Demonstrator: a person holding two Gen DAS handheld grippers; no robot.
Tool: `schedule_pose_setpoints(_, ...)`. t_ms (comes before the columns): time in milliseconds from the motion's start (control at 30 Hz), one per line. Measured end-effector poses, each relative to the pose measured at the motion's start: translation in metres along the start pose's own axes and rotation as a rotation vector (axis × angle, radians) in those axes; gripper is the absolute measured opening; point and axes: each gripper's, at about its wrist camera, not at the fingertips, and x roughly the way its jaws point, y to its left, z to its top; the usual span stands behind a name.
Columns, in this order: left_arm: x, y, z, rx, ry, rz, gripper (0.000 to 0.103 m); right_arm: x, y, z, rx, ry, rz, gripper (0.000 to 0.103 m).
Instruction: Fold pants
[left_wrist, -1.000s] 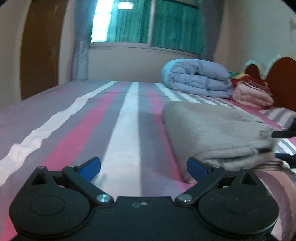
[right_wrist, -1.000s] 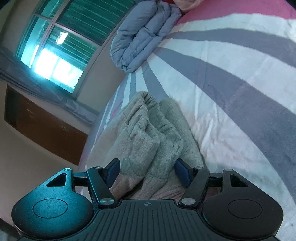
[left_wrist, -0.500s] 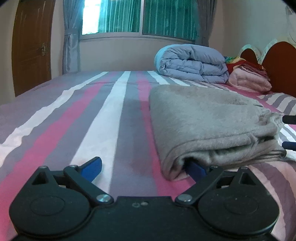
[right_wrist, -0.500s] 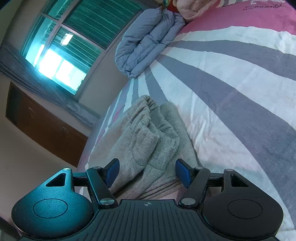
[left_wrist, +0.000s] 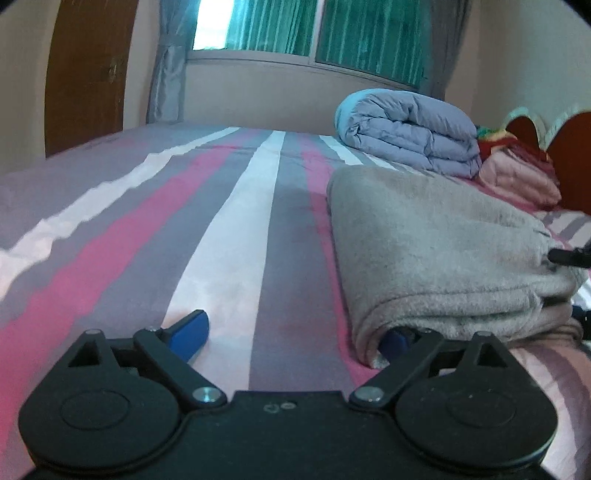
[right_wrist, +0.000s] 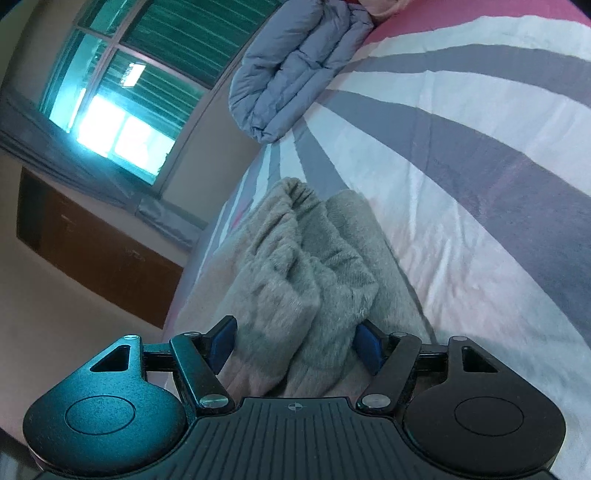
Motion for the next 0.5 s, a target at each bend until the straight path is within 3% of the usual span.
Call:
schedule_pose_setpoints(33,-0.003,0.005,0.001,-0.029,-0.017,-0.008,0.085,0.003,-0.001,0.001,0.003,0.004,-0.004,0.068)
schedule_pose_setpoints(67,-0.007,0.009,0.002,-0.063,-0.043,-0.008,0.085,0.004,0.000,0.001,-0.003,0.013,-0.005,0.058)
schedule_pose_setpoints(100,-0.012,0.010,0.004,-0.072,-0.073,0.002,0.085,0.003,0.004,0.001,-0.027,0.012,-0.011,0.041)
schedule_pose_setpoints(133,-0.017,0.007,0.005,-0.052,-0.104,0.020,0.085,-0.005,0.008,0.001,-0.039,-0.018,0.016,0.036)
schedule_pose_setpoints(167,-0.019,0.002,0.005,-0.027,-0.124,0.030,0.085,-0.019,0.013,0.000,-0.027,-0.074,0.112,0.035)
schedule_pose_setpoints(200,-0.018,-0.002,0.005,-0.001,-0.123,0.038,0.086,-0.030,0.019,-0.002,-0.048,-0.108,0.151,0.035)
schedule_pose_setpoints(267,-0.006,-0.004,0.001,0.020,-0.041,0.042,0.089,-0.042,0.021,-0.008,-0.091,-0.159,0.124,0.035)
schedule_pose_setpoints(300,-0.002,-0.001,-0.001,0.005,-0.016,0.035,0.090,-0.037,0.013,-0.007,-0.061,-0.139,0.068,0.035)
schedule_pose_setpoints(367,-0.002,0.002,0.001,-0.011,-0.010,0.025,0.090,-0.009,-0.013,-0.001,0.048,-0.008,-0.048,0.036)
schedule_pose_setpoints(433,-0.006,0.003,0.000,-0.013,-0.012,0.028,0.088,-0.008,-0.017,0.002,0.081,-0.002,0.003,0.037)
schedule_pose_setpoints(500,-0.007,0.005,0.000,-0.016,-0.008,0.026,0.088,-0.015,-0.004,0.000,0.007,-0.017,0.043,0.037)
